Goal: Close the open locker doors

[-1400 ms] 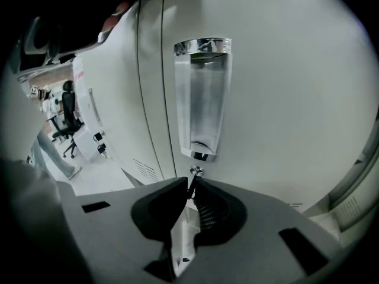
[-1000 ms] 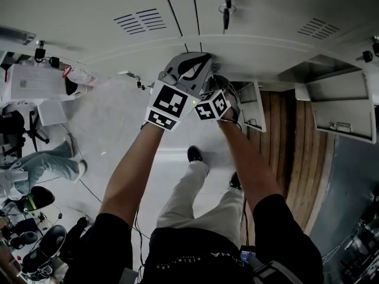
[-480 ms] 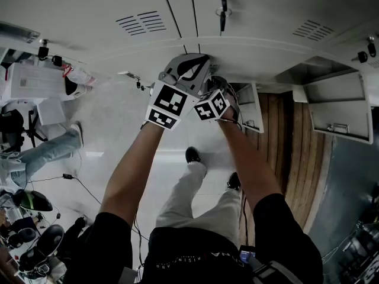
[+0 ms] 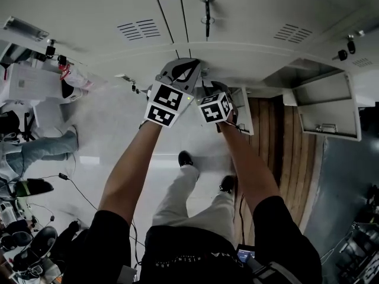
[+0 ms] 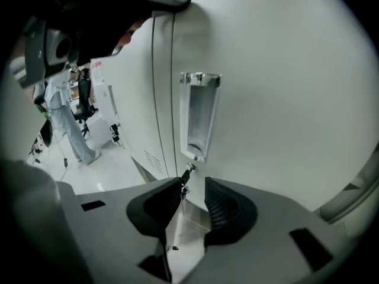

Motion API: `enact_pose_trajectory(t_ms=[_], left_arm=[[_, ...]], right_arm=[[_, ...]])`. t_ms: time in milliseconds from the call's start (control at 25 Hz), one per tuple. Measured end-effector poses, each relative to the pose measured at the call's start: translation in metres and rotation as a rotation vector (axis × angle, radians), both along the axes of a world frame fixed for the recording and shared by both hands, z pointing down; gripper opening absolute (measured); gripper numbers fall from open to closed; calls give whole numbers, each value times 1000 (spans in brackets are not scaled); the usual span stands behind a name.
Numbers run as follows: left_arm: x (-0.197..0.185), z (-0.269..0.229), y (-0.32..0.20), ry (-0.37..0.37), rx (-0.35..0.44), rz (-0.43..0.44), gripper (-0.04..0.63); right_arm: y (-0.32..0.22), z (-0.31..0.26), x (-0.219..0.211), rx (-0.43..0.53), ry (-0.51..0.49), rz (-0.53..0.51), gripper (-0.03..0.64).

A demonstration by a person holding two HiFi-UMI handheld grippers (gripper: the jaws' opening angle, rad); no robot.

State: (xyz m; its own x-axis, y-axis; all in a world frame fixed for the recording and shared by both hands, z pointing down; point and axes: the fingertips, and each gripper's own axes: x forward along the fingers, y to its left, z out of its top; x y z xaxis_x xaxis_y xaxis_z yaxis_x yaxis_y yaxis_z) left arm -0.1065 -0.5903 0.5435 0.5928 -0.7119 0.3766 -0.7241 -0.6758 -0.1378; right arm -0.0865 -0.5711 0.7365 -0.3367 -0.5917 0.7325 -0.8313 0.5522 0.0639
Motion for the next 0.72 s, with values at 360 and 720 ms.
enact_pose_trajectory(t_ms=[360,720], left_arm=[[6,-12,7,-23,-55,-73,20],[21,-44,48,13,-93,-139,20]], right_arm=[[17,-84,36,-40,-197,19,67],[40,-192,71,45,-256,-40,35]])
